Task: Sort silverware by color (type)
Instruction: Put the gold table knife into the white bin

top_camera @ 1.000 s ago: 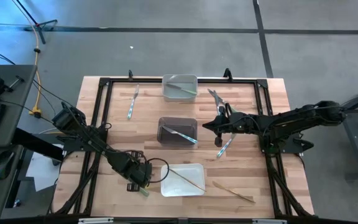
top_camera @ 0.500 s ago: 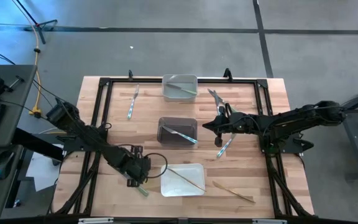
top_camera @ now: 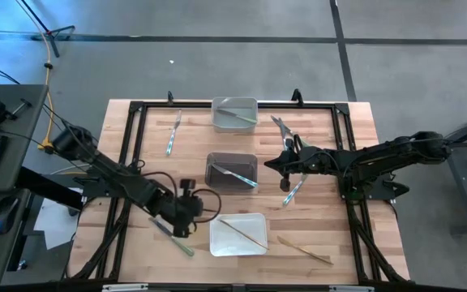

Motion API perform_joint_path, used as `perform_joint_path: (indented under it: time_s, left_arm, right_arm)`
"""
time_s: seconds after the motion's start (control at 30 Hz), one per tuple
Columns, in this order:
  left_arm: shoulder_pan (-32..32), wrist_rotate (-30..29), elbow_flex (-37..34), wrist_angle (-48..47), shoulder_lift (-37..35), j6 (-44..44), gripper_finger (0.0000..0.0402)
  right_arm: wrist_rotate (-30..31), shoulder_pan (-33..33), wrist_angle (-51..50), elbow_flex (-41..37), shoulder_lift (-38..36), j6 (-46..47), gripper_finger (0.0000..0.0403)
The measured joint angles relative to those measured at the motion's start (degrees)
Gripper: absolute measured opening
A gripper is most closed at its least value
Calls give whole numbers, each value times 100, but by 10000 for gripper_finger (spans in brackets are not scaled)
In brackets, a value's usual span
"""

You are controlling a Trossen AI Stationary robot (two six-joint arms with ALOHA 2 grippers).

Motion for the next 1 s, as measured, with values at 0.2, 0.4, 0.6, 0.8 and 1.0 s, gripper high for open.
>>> perform_joint_path:
  time_s: [0.2, 0.4, 0.6, 0.8, 1.0]
  left_arm:
    - [188, 58, 520, 813, 187, 1005, 4]
    - [218, 351, 741, 1783, 212, 1486, 4]
    - [49, 557, 797, 2452, 214, 1764, 4]
    - [-72, 872, 803, 3261, 347, 2007, 4]
    - [92, 1186, 803, 3903, 846, 2201, 4]
  right_arm:
    - [1, -2, -257, 0, -77, -319, 0]
    - [487, -14, -671, 0, -311, -481, 0]
    - [639, -15, -658, -114, -361, -464, 0]
    - [643, -15, -151, -514, -361, -349, 0]
    - [645, -15, 325, -802, -361, -256, 0]
